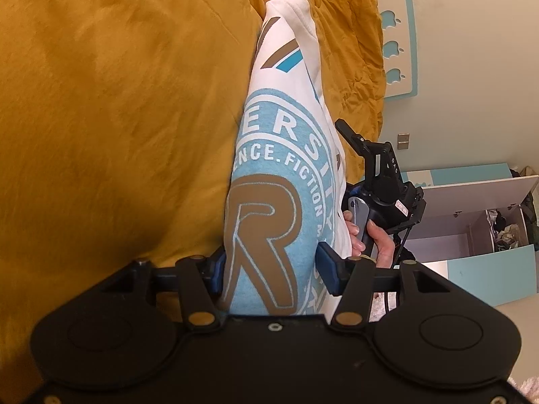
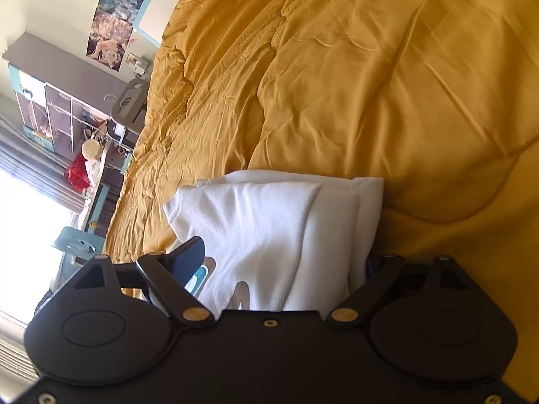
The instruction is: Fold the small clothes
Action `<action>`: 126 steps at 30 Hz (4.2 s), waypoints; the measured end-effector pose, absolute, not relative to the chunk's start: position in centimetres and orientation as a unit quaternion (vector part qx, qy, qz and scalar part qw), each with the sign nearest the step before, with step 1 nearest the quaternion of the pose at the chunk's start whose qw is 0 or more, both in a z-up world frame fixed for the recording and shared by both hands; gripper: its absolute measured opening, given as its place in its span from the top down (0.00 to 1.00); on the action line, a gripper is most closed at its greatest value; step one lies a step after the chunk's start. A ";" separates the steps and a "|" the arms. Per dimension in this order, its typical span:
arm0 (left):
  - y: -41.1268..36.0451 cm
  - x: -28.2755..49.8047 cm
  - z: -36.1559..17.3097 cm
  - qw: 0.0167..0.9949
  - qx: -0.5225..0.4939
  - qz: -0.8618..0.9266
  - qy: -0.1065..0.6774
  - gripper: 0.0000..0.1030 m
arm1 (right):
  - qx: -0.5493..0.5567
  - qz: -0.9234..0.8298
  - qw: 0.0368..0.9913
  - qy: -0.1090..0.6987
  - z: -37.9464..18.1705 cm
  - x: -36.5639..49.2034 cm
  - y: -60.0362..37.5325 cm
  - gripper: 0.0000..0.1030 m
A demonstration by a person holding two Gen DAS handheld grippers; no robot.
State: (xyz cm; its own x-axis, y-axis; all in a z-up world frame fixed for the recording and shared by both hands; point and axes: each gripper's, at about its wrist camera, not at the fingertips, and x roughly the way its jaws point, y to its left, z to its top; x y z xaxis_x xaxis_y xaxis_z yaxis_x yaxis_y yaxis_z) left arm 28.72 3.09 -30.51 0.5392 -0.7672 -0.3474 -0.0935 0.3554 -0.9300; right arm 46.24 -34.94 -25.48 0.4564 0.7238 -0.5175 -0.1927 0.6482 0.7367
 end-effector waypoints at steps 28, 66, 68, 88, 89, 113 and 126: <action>2.0 28.9 -29.6 0.732 -0.501 -0.217 0.408 0.49 | 0.240 0.268 0.826 0.435 -24.8 45.7 -34.2 0.34; 24.6 14.6 -17.0 0.832 -0.497 -0.116 0.218 0.76 | 0.162 0.426 0.803 0.385 -10.3 40.4 -3.8 0.70; 26.4 13.7 -19.0 0.824 -0.510 -0.096 0.228 0.76 | 0.151 0.422 0.797 0.405 -12.4 40.6 -1.0 0.70; 28.1 4.4 -18.7 0.871 -0.413 0.002 0.267 0.52 | 0.063 0.500 0.788 0.354 -12.1 30.0 -4.8 0.39; 27.1 4.6 -18.2 0.876 -0.408 -0.014 0.258 0.51 | 0.058 0.512 0.783 0.348 -12.0 28.5 -5.1 0.38; 24.2 9.5 -18.2 0.902 -0.380 -0.034 0.201 0.49 | 0.092 0.478 0.800 0.351 -14.9 28.8 -2.9 0.38; 25.5 13.2 -21.6 0.877 -0.403 0.012 0.261 0.49 | 0.039 0.404 0.798 0.447 -19.5 33.4 2.4 0.39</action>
State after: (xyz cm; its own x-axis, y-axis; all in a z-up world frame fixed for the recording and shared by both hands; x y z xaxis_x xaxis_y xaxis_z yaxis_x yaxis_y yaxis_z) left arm 13.16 25.51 -21.57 0.8632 -0.1886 -0.4684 -0.2324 0.6753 -0.7000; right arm 33.37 2.41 -19.53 0.2753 0.6785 -0.6811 -0.6092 0.6712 0.4224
